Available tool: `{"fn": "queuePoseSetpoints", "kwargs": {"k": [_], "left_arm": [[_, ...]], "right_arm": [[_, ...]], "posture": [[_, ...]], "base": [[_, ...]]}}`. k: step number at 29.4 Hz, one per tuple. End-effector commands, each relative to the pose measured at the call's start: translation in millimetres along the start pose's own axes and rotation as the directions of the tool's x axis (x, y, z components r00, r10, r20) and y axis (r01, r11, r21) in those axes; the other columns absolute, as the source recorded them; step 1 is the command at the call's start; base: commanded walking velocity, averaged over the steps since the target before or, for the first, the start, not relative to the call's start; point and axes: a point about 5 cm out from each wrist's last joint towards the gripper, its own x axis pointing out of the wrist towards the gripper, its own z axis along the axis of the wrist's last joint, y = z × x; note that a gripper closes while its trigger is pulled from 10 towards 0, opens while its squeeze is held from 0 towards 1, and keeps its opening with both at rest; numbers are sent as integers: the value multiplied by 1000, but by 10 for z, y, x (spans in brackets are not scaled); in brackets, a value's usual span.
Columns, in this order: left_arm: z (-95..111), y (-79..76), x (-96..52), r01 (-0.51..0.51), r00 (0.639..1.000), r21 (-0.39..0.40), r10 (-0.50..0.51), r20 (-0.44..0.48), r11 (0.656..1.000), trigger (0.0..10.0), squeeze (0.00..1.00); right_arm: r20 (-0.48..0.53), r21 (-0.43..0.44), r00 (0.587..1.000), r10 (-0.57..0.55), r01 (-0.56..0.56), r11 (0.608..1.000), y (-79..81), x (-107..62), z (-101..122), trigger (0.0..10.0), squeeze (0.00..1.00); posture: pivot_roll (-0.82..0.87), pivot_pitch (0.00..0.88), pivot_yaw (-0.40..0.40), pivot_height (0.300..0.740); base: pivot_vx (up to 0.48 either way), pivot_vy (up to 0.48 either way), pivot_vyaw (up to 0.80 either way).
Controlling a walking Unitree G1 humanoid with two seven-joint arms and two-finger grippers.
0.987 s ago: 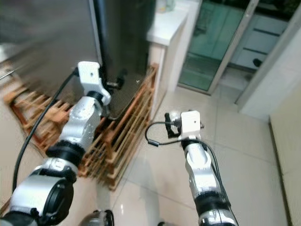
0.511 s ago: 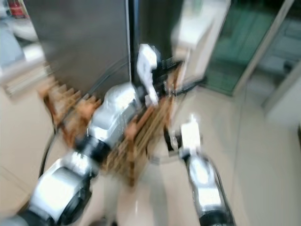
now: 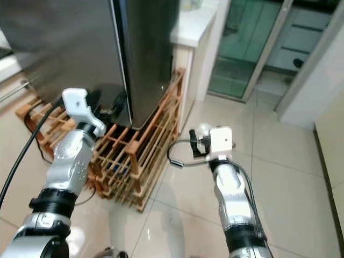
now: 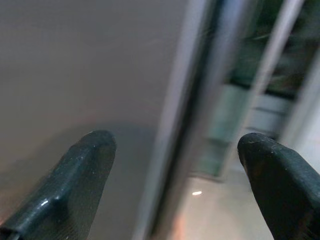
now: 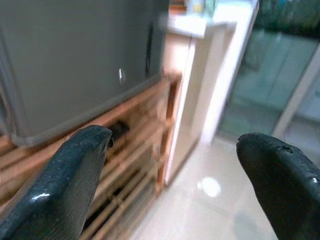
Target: Restocking fridge
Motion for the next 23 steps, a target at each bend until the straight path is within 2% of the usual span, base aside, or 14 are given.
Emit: {"fn": "queuePoseSetpoints", "kwargs": {"k": [1, 2, 3, 4, 6, 10, 17, 23], "left_arm": [[-15, -75, 10, -15, 1000, 53, 16, -17, 998, 10000, 0], [-32, -101, 12, -20, 999, 75, 22, -24, 997, 10000, 0], [-32, -101, 12, -20, 999, 75, 22, -24, 997, 10000, 0], [-28, -183, 25, 1, 1000, 76, 0, -15, 997, 10000, 0], [4, -230, 34, 12, 1000, 68, -12, 2, 998, 10000, 0], [54, -237, 29, 4, 1000, 90, -6, 19, 996, 10000, 0], [68, -395, 118, 23, 1000, 69, -25, 18, 997, 10000, 0], [120, -420, 188, 23, 999, 67, -25, 29, 997, 10000, 0]], "right_arm": [[50, 12, 999, -22, 22, 1000, -24, 38, 118, 10000, 0], [56, 13, 998, -24, 24, 1000, -26, 45, 134, 10000, 0], [56, 13, 998, -24, 24, 1000, -26, 45, 134, 10000, 0], [61, 12, 998, -28, 27, 1000, -29, 53, 148, 10000, 0], [61, 13, 997, -38, 37, 999, -41, 54, 146, 10000, 0], [58, 10, 997, -45, 45, 999, -49, 47, 140, 10000, 0], [44, -1, 998, -45, 45, 999, -29, 39, 119, 10000, 0], [40, -1, 998, -49, 49, 999, -16, 49, 114, 10000, 0]], "posture": [[-28, 0, -28, 740], [-28, 0, -28, 740], [-28, 0, -28, 740], [-33, 0, -25, 740], [-36, 0, -24, 740], [-45, 0, -21, 740], [-61, 0, -17, 740], [-68, 0, -15, 740]], "base": [[0, 0, 0], [0, 0, 0], [0, 0, 0], [0, 0, 0], [0, 0, 0], [0, 0, 0], [256, -402, 0], [295, -376, 0]]}}
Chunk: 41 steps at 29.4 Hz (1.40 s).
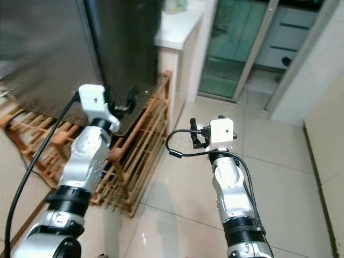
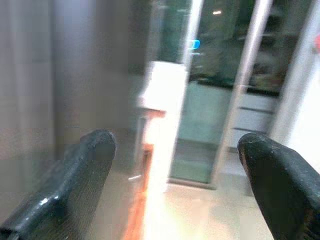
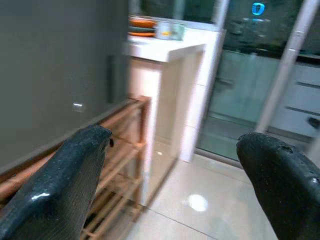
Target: Restocking fridge
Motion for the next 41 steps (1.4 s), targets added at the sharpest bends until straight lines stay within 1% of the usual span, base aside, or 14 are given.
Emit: {"fn": "queuePoseSetpoints", "kwargs": {"k": [1, 5, 10, 17, 18, 19, 21, 22, 24, 27, 30, 34, 35, 41], "left_arm": [[-50, 78, -18, -19, 999, 17, 19, -30, 1000, 10000, 0], [-19, 180, 13, -107, 994, 35, 108, -24, 994, 10000, 0], [-27, 240, -24, -130, 991, 81, 133, -30, 988, 10000, 0], [-166, 499, -440, -130, 989, 110, 136, -52, 985, 10000, 0], [-166, 499, -440, -130, 989, 110, 136, -52, 985, 10000, 0], [-212, 546, -542, -154, 984, 112, 163, -70, 982, 10000, 0], [-217, 550, -562, -164, 982, 114, 173, -73, 980, 10000, 0], [-195, 521, -563, -173, 981, 138, 184, -68, 975, 10000, 0], [-176, 494, -549, -172, 981, 139, 182, -62, 975, 10000, 0], [-141, 439, -521, -156, 985, 158, 166, -49, 975, 10000, 0], [-158, 434, -563, -136, 987, 178, 149, -63, 975, 10000, 0], [-161, 381, -607, -99, 992, 153, 110, -68, 983, 10000, 0], [-137, 331, -577, -100, 992, 140, 109, -57, 985, 10000, 0], [-69, 234, -498, -102, 994, 99, 106, -37, 990, 10000, 0]], "right_arm": [[3, 7, 1000, -6, 6, 1000, 16, 14, 18, 10000, 0], [-2, 4, 1000, -2, 2, 1000, 27, 5, 4, 10000, 0], [-7, -17, 1000, 11, -11, 1000, 46, -9, -6, 10000, 0], [-26, -13, 999, 30, -31, 999, 50, -73, -65, 10000, 0], [-26, -13, 999, 30, -31, 999, 50, -73, -65, 10000, 0], [-38, -10, 999, 38, -39, 999, 61, -86, -98, 10000, 0], [-41, -9, 998, 41, -41, 999, 66, -86, -106, 10000, 0], [-42, -6, 998, 44, -44, 999, 76, -76, -108, 10000, 0], [-42, -4, 998, 45, -45, 999, 80, -67, -107, 10000, 0], [-26, 10, 999, 33, -32, 999, 67, -40, -80, 10000, 0], [-15, 18, 1000, 11, -11, 1000, 30, -55, -60, 10000, 0], [-26, 18, 1000, -1, 2, 1000, 2, -105, -94, 10000, 0], [-32, 15, 999, 0, 1, 1000, 7, -124, -113, 10000, 0], [-25, 11, 1000, -5, 6, 1000, -23, -114, -85, 10000, 0]], "posture": [[-68, 0, -15, 740], [-70, 0, -13, 740], [-75, 0, -11, 740], [-52, 0, -22, 740], [-52, 0, -22, 740], [-37, 0, -30, 740], [-35, 0, -31, 740], [-25, 0, -35, 740], [-21, 0, -38, 740], [-19, 0, -39, 740], [-26, 0, -40, 740], [-36, 0, -39, 740], [-43, 0, -37, 740], [-52, 0, -33, 740]], "base": [[319, -356, 0], [223, 0, 0], [0, 0, 605], [0, 0, 563], [0, 0, 550], [0, 0, 538], [0, 0, 538], [0, 0, 538], [0, 0, 534], [0, 0, 152], [0, 0, 0], [104, 0, 0], [416, 0, 0], [422, 0, 0]]}}
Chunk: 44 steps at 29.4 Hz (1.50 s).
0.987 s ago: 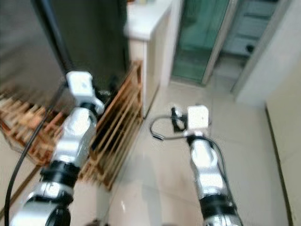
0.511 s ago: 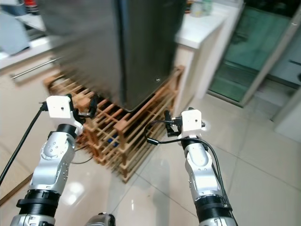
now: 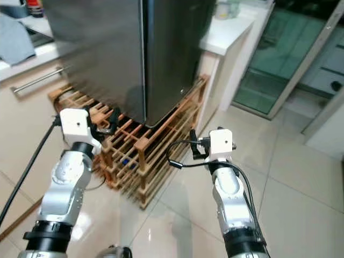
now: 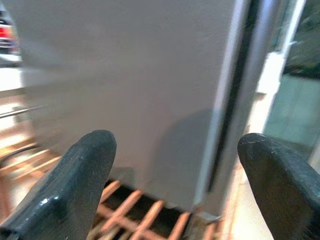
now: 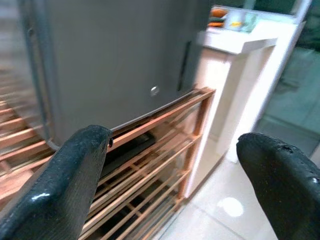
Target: Restocking fridge
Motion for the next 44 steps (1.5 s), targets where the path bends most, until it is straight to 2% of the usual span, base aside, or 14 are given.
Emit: {"fn": "queuePoseSetpoints", "kwargs": {"k": [1, 7, 17, 21, 22, 24, 29, 30, 33, 38, 44], "left_arm": [[141, -86, 98, 23, 999, -12, -23, 39, 1000, 10000, 0], [217, -63, 205, 1, 998, 8, -2, 59, 1000, 10000, 0], [372, 51, 332, -43, 994, 26, 40, 100, 999, 10000, 0], [426, -27, 466, -14, 995, 38, 10, 102, 999, 10000, 0], [386, -93, 538, 17, 999, 67, -20, 43, 998, 10000, 0], [383, -127, 576, 44, 999, 79, -46, 25, 996, 10000, 0], [414, -185, 674, 75, 997, 49, -76, 14, 996, 10000, 0], [432, -244, 739, 89, 996, 46, -90, 16, 995, 10000, 0], [448, -291, 825, 89, 996, 39, -89, 14, 995, 10000, 0], [497, -296, 988, 43, 999, -22, -43, -10, 999, 10000, 0], [492, -325, 1067, 35, 999, -34, -36, -36, 999, 10000, 0]], "right_arm": [[34, -2, 999, -25, 25, 1000, -73, 31, 98, 10000, 0], [38, 0, 999, -28, 28, 1000, -56, 56, 108, 10000, 0], [36, 7, 999, -28, 28, 1000, -14, 25, 82, 10000, 0], [38, 11, 999, -32, 31, 999, -5, 43, 89, 10000, 0], [44, 13, 998, -35, 34, 999, 0, 54, 103, 10000, 0], [49, 16, 998, -42, 42, 999, -8, 59, 116, 10000, 0], [53, 15, 997, -59, 59, 998, -37, 28, 119, 10000, 0], [50, 14, 997, -64, 64, 998, -51, 4, 109, 10000, 0], [50, 11, 997, -65, 65, 998, -55, -24, 106, 10000, 0], [36, 6, 997, -75, 75, 997, -71, -77, 63, 10000, 0], [28, 9, 996, -82, 82, 997, -57, -123, 47, 10000, 0]], "posture": [[-54, 0, -31, 740], [-64, 0, -19, 740], [-68, 0, -6, 740], [-69, 0, -1, 740], [-81, 0, 9, 740], [-86, 0, 16, 740], [-112, 0, 24, 740], [-119, 0, 25, 740], [-135, 0, 30, 740], [-155, 0, 45, 740], [-168, 0, 57, 740]], "base": [[454, 0, 0], [457, 0, 0], [0, 0, 0], [0, 0, 0], [0, 0, 0], [0, 0, 0], [0, 0, 0], [0, 0, 0], [0, 0, 0], [0, 0, 0], [0, 0, 0]]}}
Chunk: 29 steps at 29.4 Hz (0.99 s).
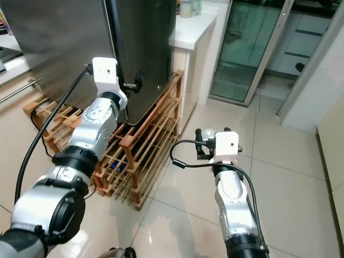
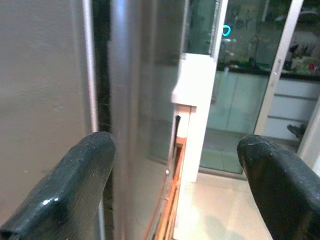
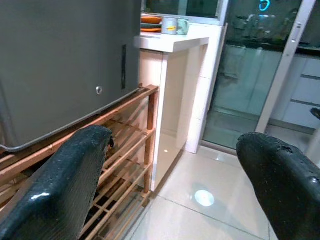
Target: Restocking fridge
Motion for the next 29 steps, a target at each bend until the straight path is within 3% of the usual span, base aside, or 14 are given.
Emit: {"fn": "queuePoseSetpoints", "kwargs": {"k": [1, 5, 6, 7, 9, 10, 11, 12, 13, 16, 17, 20, 23, 29], "left_arm": [[39, 19, 37, -19, 1000, -1, 19, 7, 1000, 10000, 0], [-27, 152, -31, -16, 1000, 41, 15, 22, 999, 10000, 0], [-202, 305, -246, 18, 999, 59, -20, 29, 998, 10000, 0], [-202, 305, -246, 18, 999, 59, -20, 29, 998, 10000, 0], [-342, 457, -547, 41, 998, 32, -43, 46, 999, 10000, 0], [-342, 457, -547, 41, 998, 32, -43, 46, 999, 10000, 0], [-442, 594, -810, 18, 999, 23, -19, 46, 1000, 10000, 0], [-442, 594, -810, 18, 999, 23, -19, 46, 1000, 10000, 0], [-579, 807, -1303, -69, 998, 21, 68, 18, 997, 10000, 0], [-600, 827, -1466, -89, 996, 37, 89, 7, 995, 10000, 0], [-558, 712, -1569, -89, 996, 50, 88, 18, 995, 10000, 0], [-502, 634, -1534, -78, 996, 36, 77, 40, 996, 10000, 0], [-318, 431, -1360, -2, 992, -17, 4, 124, 1000, 10000, 0], [-254, 434, -1275, -7, 994, -39, 11, 112, 999, 10000, 0]], "right_arm": [[7, -3, 1000, -10, 10, 1000, -3, -9, 34, 10000, 0], [20, -9, 1000, -16, 16, 1000, -22, -57, 73, 10000, 0], [51, 0, 998, -36, 36, 999, -52, -113, 173, 10000, 0], [51, 0, 998, -36, 36, 999, -52, -113, 173, 10000, 0], [92, 5, 995, -46, 46, 999, -74, -200, 297, 10000, 0], [92, 5, 995, -46, 46, 999, -74, -200, 297, 10000, 0], [113, -6, 992, -50, 51, 999, -106, -291, 356, 10000, 0], [113, -6, 992, -50, 51, 999, -106, -291, 356, 10000, 0], [134, 3, 988, -75, 75, 997, -190, -470, 401, 10000, 0], [128, 8, 988, -82, 82, 997, -228, -536, 377, 10000, 0], [91, 3, 992, -86, 87, 996, -272, -604, 275, 10000, 0], [75, -5, 994, -75, 76, 997, -260, -605, 232, 10000, 0], [67, -24, 997, -34, 36, 999, -171, -494, 210, 10000, 0], [70, -28, 997, -24, 26, 999, -159, -381, 269, 10000, 0]], "posture": [[-174, 0, 62, 740], [-186, 0, 77, 740], [-185, 0, 81, 740], [-185, 0, 81, 740], [-176, 0, 74, 740], [-176, 0, 74, 740], [-149, 0, 53, 740], [-149, 0, 53, 740], [-124, 0, 27, 740], [-120, 0, 17, 740], [-91, 0, -6, 740], [-89, 0, -5, 740], [-89, 0, -2, 740], [-100, 0, 14, 740]], "base": [[0, 0, 0], [0, 0, 0], [0, 0, 0], [0, 0, 0], [0, 0, 0], [0, 0, 0], [0, 0, 0], [0, 0, 0], [0, 0, 0], [0, 0, 0], [0, 0, 0], [0, 0, 0], [127, 0, 0], [452, 0, 0]]}}
